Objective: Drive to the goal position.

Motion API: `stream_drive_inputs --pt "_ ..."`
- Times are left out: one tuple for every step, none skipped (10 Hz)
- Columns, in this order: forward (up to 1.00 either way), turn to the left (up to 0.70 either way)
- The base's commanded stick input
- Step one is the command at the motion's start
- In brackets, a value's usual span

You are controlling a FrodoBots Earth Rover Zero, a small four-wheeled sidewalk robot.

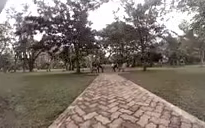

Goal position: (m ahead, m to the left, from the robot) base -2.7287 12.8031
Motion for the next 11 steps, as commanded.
stream_drive_inputs --pt "-0.70 0.00" --pt "-0.70 0.00" --pt "-0.70 0.00" --pt "-0.70 0.00" --pt "-0.70 0.00" --pt "-0.70 0.00" --pt "-0.70 0.00" --pt "-0.70 0.00" --pt "-0.70 0.00" --pt "-0.70 0.00" --pt "-0.42 0.00"
